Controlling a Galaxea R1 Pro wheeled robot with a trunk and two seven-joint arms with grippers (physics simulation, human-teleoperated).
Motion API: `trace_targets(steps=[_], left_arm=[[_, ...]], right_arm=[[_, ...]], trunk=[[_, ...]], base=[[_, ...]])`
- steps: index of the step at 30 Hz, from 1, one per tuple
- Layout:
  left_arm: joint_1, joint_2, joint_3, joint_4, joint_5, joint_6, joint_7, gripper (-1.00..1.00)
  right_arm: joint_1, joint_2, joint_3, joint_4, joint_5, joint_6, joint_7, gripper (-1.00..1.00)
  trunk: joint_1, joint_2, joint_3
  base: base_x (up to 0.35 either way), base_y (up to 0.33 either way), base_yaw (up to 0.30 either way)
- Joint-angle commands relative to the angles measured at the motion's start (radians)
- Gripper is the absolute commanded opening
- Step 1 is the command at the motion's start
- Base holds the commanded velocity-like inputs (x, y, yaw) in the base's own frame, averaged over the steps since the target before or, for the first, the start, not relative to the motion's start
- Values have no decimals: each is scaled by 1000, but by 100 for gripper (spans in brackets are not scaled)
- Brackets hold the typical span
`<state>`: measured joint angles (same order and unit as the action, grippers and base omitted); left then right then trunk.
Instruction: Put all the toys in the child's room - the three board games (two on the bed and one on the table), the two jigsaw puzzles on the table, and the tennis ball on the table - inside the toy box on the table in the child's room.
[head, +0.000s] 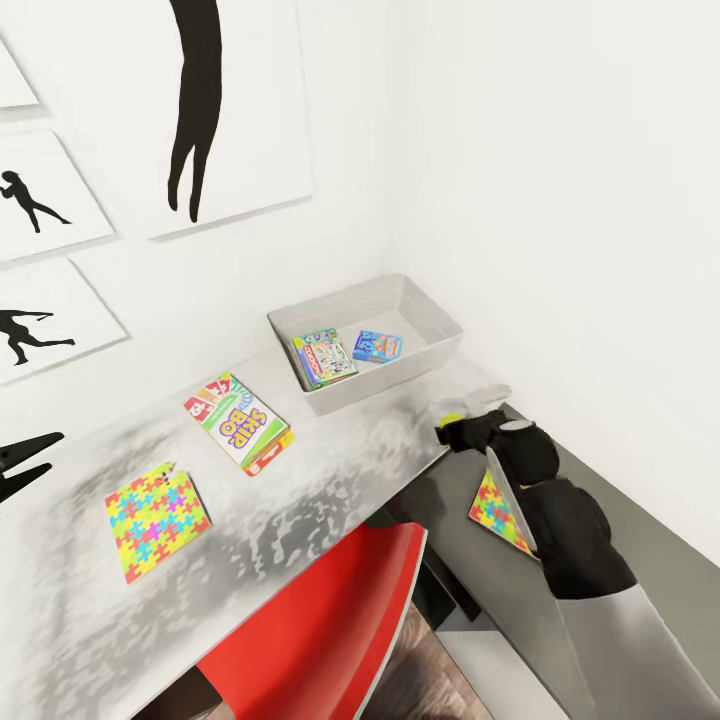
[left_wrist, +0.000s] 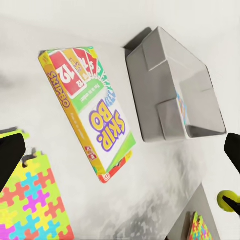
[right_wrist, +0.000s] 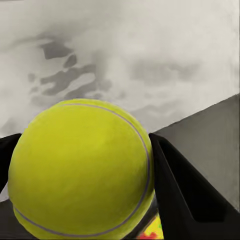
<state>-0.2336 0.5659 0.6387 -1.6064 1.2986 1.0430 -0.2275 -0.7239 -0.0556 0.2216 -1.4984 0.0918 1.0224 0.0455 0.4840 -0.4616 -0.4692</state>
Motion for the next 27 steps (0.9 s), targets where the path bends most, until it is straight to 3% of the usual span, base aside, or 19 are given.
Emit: trace_targets(steps=[1,3,4,5,7,9,12,14,15,20,23,24,25,27], left_arm=[[-1,0,2,0,-10,4,-10,100],[1,-3,2,0,-9,4,-15,100],[2,-3,0,0,-8,4,-16,100],[-5,-18,-19,-1,-7,4,-19,100],[-8,-24,-28,-1,-7,4,-18,100],[-16,-32,-45,-1,-6,4,-16,100],[-25,-58,-82,-1,-7,4,-10,100],[-30,-79,-95,-1,-7,4,-8,100],[-40,-100,-104,-1,-7,4,-7,100],[-57,-148,-122,-1,-8,4,-6,100],[-73,-184,-152,-2,-11,4,3,100],[-90,-199,-170,-1,-14,4,16,100],[-95,-202,-178,-1,-15,4,27,100],[-146,-212,-268,-1,-17,4,106,100]], right_arm=[[10,-18,-1,-27,2,18,12,-100],[21,-86,-25,-81,-1,25,116,-100],[15,-98,-42,-89,-1,25,153,-100],[-74,-129,-175,-113,-3,25,362,-100],[-112,-129,-190,-114,-3,25,385,-100],[-165,-98,-200,-112,1,25,402,-100],[-244,19,-207,-59,13,25,405,-100],[-294,53,-209,-3,16,25,397,-100],[-351,76,-208,64,18,25,389,-100],[-523,130,-208,295,23,12,351,-100],[-619,170,-211,443,19,-57,265,-100],[-680,186,-213,549,14,-136,189,-100],[-690,189,-213,573,14,-162,178,-100],[-712,204,-210,676,17,-279,149,-100]], trunk=[[1,-1,-1],[1,-1,-1],[1,-1,-1],[1,-1,-1],[1,-1,-1],[1,-1,-1],[1,-1,-1],[1,-1,-1],[1,-1,-1],[1,-1,-1],[1,-1,-1],[1,-1,-1],[1,-1,-1],[1,-1,-1]], base=[[0,0,0],[0,0,0],[0,0,0],[0,0,0],[0,0,0],[0,0,0],[0,0,0],[0,0,0],[0,0,0],[0,0,0],[0,0,0],[0,0,0],[0,0,0],[0,0,0]])
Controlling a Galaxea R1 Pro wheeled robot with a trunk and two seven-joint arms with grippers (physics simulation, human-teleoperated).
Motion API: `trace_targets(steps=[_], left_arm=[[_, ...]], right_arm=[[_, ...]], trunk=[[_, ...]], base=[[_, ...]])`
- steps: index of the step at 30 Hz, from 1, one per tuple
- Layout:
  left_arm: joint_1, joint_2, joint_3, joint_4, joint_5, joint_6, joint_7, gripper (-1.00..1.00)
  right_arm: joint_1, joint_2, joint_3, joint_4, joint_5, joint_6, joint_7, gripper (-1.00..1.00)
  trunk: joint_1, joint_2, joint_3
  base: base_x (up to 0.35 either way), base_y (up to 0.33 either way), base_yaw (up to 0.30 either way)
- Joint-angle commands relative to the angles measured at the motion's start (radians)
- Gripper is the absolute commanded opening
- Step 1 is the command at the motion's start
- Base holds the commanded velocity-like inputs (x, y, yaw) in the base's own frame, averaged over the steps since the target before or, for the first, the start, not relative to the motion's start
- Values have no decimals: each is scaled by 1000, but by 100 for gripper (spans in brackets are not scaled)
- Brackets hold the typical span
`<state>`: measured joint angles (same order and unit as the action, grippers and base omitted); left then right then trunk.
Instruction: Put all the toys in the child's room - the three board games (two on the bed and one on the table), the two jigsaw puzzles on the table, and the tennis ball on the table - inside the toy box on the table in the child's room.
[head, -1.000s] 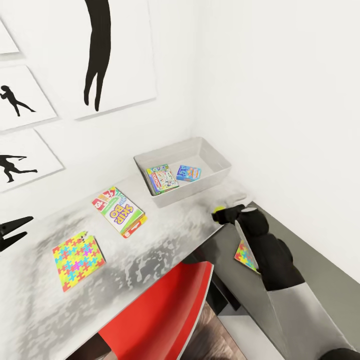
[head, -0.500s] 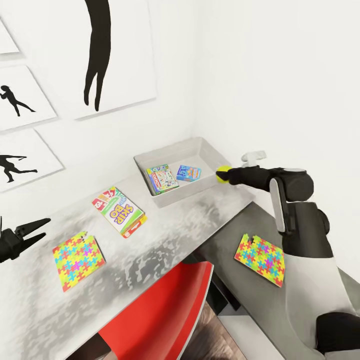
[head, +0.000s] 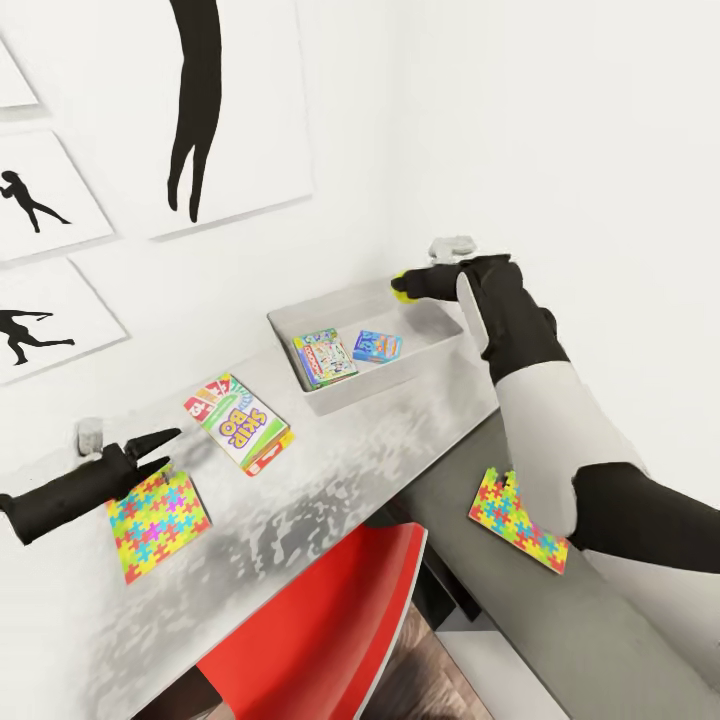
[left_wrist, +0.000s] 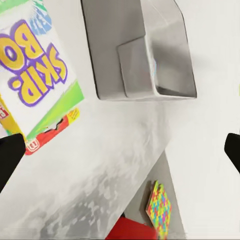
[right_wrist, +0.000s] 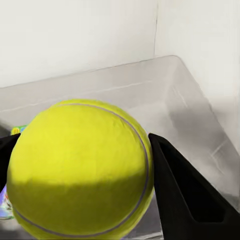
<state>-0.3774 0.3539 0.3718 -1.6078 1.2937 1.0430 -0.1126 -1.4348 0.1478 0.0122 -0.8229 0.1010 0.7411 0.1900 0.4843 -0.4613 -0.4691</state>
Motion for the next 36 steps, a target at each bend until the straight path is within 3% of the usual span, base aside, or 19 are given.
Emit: trace_targets(steps=[1,3,5,8,9,12,21,36], left_arm=[[-20,-3,-34,0,-11,4,13,100],[-82,-28,-148,0,-5,4,90,100],[-120,-61,-208,1,-2,3,137,100],[-126,-69,-186,1,4,4,148,100],[-117,-56,-118,1,73,4,152,100],[-75,-38,-47,0,123,4,155,100],[-68,-33,-39,0,150,4,145,100],[-67,-37,-38,0,151,4,147,100]], right_arm=[[-5,5,0,27,9,-22,-1,-100],[-13,15,0,114,12,-90,-15,-100],[-16,15,-7,162,2,-115,-30,-100],[-12,13,-8,173,3,-118,-34,-100],[-9,12,-8,177,4,-119,-36,-100],[-16,11,-10,182,6,-120,-38,-100],[-29,7,-12,183,7,-119,-39,-100],[-65,-18,-14,181,5,-108,-43,-100]], trunk=[[0,-2,-1],[0,-2,-1],[0,-2,-1],[0,-2,-1],[0,-2,-1],[0,-2,-2],[0,-2,-5],[0,-2,-11]], base=[[0,0,0],[0,0,0],[0,0,0],[0,0,0],[0,0,141],[0,0,236],[0,0,291],[0,0,294]])
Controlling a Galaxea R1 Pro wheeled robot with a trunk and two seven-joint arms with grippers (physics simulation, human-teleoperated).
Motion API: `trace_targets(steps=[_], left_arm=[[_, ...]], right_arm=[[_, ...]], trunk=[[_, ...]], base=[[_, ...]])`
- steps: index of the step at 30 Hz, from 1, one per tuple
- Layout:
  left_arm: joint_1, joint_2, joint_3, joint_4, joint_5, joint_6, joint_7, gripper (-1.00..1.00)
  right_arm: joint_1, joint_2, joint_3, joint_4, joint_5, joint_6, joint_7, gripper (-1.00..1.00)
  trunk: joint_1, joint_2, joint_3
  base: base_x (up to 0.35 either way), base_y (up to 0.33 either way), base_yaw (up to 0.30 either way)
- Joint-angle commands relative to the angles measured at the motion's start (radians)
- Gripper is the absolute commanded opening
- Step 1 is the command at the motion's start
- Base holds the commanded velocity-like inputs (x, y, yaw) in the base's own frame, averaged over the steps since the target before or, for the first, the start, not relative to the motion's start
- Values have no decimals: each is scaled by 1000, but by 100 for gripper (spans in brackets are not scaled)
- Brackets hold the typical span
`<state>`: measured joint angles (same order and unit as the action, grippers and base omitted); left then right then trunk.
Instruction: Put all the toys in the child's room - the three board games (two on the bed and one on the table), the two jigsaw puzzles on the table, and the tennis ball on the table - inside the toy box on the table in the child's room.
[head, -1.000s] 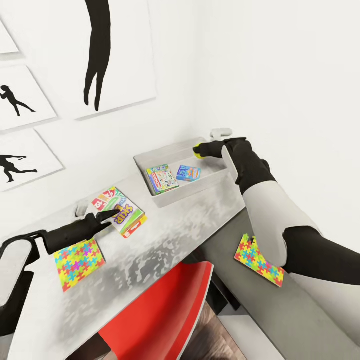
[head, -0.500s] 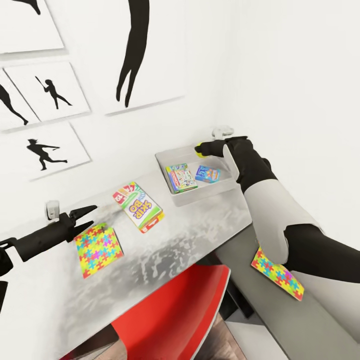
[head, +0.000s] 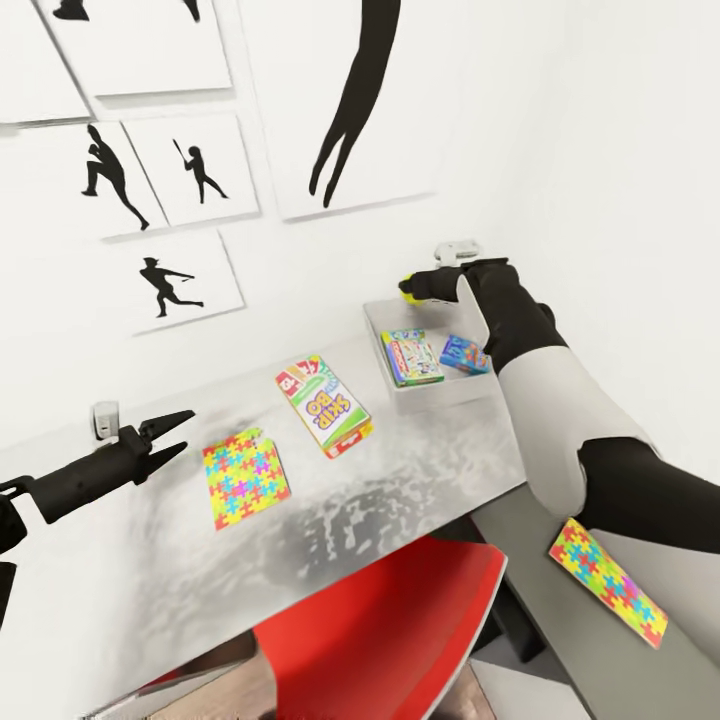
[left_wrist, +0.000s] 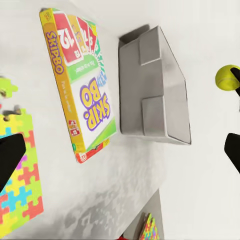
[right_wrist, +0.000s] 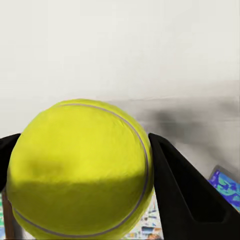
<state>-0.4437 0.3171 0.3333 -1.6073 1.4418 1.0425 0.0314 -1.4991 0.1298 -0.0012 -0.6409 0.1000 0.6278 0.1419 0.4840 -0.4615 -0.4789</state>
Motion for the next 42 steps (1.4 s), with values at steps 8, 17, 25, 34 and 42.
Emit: trace_targets(steps=[8,17,25,34,42], left_arm=[[-1,0,-1,0,3,5,4,100],[-1,-5,-10,0,3,5,6,100],[-1,-10,-50,0,0,4,12,100],[0,-12,-71,0,-8,3,14,100],[-1,-11,-72,0,-10,3,14,100]], right_arm=[[-13,-5,-2,6,8,4,-2,-100],[-15,-6,-2,9,9,4,-5,-100],[-15,-6,-2,5,3,3,-61,-100],[-12,-4,-2,1,1,2,-77,-100],[-9,-4,-2,-1,1,1,-77,-100]], trunk=[[0,-1,-5],[0,-1,-9],[0,-1,-12],[0,-1,-15],[0,-1,-15]], base=[[0,0,294],[0,0,294],[0,0,294],[0,0,212],[27,-74,25]])
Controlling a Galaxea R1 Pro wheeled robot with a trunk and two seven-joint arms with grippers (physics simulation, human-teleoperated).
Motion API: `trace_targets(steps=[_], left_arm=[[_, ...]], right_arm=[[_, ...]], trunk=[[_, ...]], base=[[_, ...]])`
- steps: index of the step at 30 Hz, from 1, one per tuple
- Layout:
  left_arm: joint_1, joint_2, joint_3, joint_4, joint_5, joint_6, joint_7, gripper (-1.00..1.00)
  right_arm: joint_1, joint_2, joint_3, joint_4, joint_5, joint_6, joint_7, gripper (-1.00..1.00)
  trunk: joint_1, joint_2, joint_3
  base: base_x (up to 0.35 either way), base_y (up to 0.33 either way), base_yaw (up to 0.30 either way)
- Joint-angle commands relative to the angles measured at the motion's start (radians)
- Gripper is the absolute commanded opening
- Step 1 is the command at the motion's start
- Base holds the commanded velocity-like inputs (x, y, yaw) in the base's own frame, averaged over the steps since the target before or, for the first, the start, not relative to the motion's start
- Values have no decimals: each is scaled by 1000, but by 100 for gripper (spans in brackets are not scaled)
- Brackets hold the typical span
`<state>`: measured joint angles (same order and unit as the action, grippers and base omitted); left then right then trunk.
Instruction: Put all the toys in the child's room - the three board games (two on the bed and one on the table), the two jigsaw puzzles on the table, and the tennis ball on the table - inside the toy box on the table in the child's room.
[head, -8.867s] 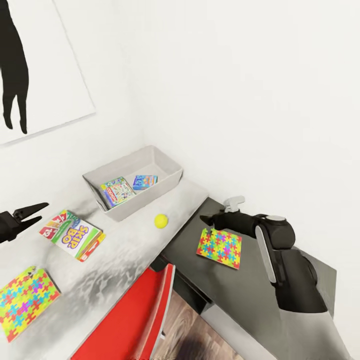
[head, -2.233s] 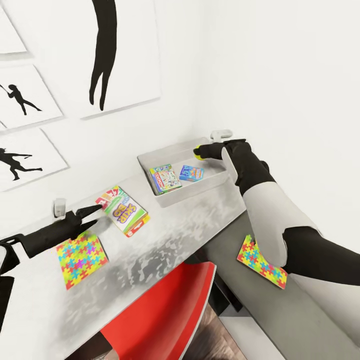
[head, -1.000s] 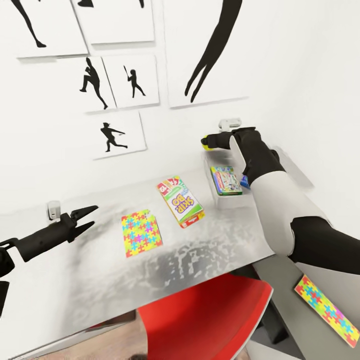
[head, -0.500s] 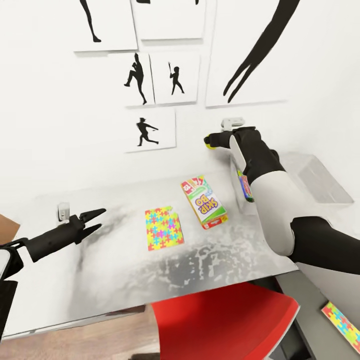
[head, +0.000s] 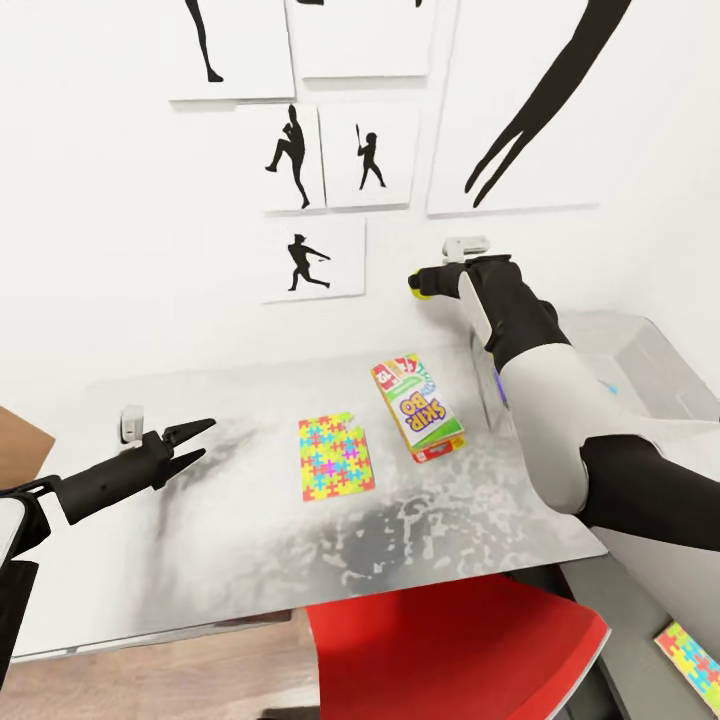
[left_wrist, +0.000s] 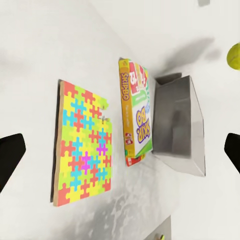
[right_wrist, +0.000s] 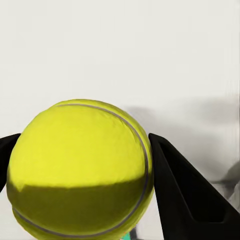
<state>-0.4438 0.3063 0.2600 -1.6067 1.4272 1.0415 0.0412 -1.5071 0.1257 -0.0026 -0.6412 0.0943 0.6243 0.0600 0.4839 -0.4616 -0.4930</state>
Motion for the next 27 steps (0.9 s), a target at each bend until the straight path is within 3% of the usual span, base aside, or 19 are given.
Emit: trace_targets(steps=[1,7,15,25,27], left_arm=[[-1,0,1,-1,4,5,4,100],[-1,1,3,0,3,4,3,100],[-1,0,4,1,3,3,4,100],[-1,0,6,0,9,5,1,100],[-1,0,6,0,14,5,-4,100]], right_arm=[[0,0,0,-1,7,5,5,-100],[4,-1,0,-2,11,-5,6,-100],[5,-5,-1,-3,15,-6,6,-100],[4,-72,-3,0,6,3,1,-100],[3,-106,-5,10,5,3,-40,-100]], trunk=[[1,-1,-1],[1,-1,-1],[1,-1,-1],[1,-1,-1],[1,-1,-1]], base=[[94,-212,5],[154,-208,2],[28,-31,0],[0,0,0],[0,0,0]])
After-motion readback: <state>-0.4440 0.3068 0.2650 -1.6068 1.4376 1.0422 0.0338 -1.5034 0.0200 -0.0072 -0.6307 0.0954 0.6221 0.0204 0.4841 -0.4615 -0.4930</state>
